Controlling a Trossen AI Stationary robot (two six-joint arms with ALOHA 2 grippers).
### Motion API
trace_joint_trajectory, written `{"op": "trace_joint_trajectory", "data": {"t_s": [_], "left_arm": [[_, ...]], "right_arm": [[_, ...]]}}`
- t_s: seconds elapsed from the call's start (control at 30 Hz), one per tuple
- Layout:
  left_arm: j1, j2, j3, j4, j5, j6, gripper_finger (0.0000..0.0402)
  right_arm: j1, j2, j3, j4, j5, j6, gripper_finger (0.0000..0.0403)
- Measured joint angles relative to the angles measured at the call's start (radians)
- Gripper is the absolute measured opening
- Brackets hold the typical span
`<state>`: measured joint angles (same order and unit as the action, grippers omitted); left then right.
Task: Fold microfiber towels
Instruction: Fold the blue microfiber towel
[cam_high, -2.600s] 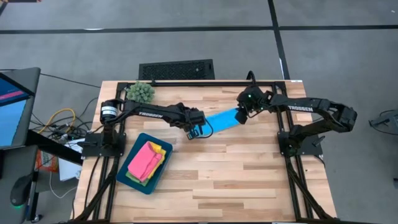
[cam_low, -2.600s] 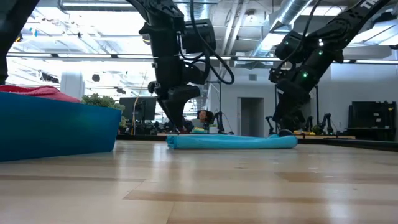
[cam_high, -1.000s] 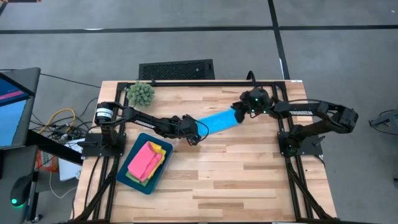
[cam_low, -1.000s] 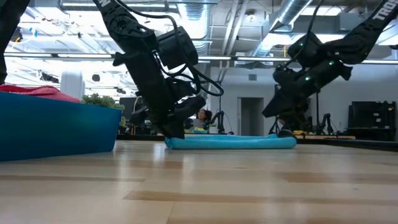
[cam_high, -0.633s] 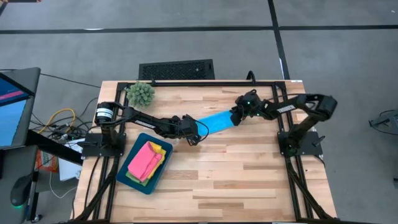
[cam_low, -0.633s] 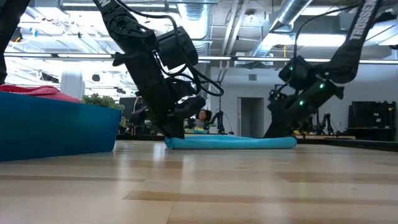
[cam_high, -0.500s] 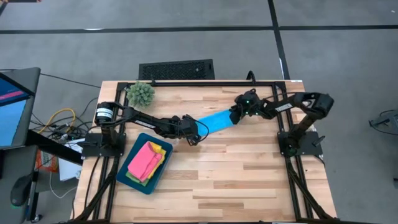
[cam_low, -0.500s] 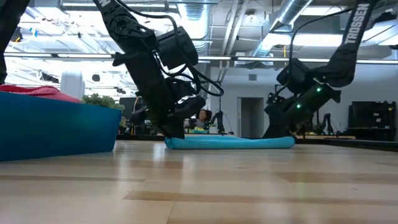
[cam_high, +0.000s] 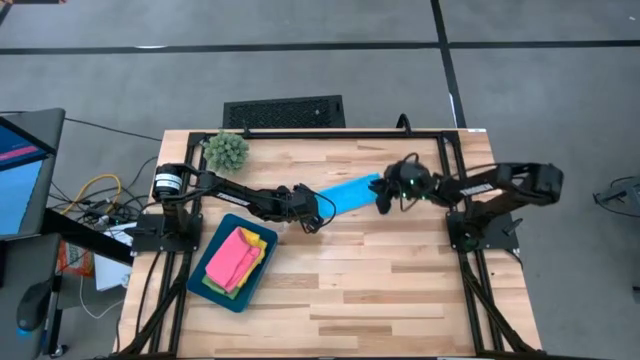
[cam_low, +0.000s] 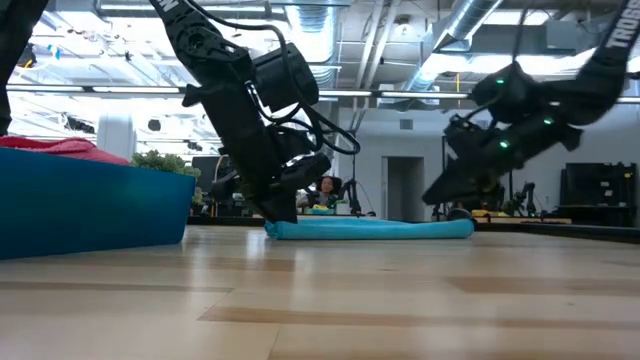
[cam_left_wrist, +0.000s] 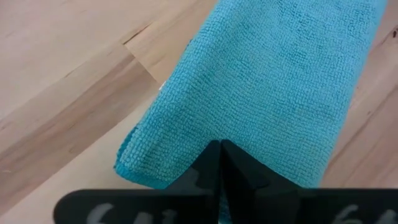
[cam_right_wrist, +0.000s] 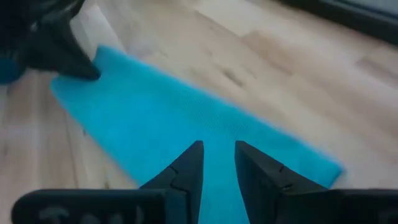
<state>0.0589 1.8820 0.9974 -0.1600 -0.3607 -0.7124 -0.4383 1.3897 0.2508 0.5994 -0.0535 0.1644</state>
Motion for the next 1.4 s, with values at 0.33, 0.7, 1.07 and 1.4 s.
{"op": "trace_joint_trajectory", "data": {"t_s": [0.33, 0.7, 1.07, 1.4], "left_arm": [[0.0, 0.001, 0.0, 0.003, -0.01, 0.001, 0.0006], [-0.001, 0.001, 0.0, 0.005, 0.017, 0.015, 0.0006], [-0.002, 0.002, -0.001, 0.042, 0.036, 0.003, 0.0006], [-0.002, 0.003, -0.002, 0.102, 0.042, 0.012, 0.0006]], "right_arm": [[0.137, 0.137, -0.082, 0.135, 0.298, 0.075, 0.0116], [0.144, 0.182, -0.085, 0.179, 0.282, 0.165, 0.0116], [0.172, 0.046, -0.001, 0.279, 0.363, 0.084, 0.0116], [0.281, 0.433, 0.195, 0.309, 0.44, 0.081, 0.0116]]}}
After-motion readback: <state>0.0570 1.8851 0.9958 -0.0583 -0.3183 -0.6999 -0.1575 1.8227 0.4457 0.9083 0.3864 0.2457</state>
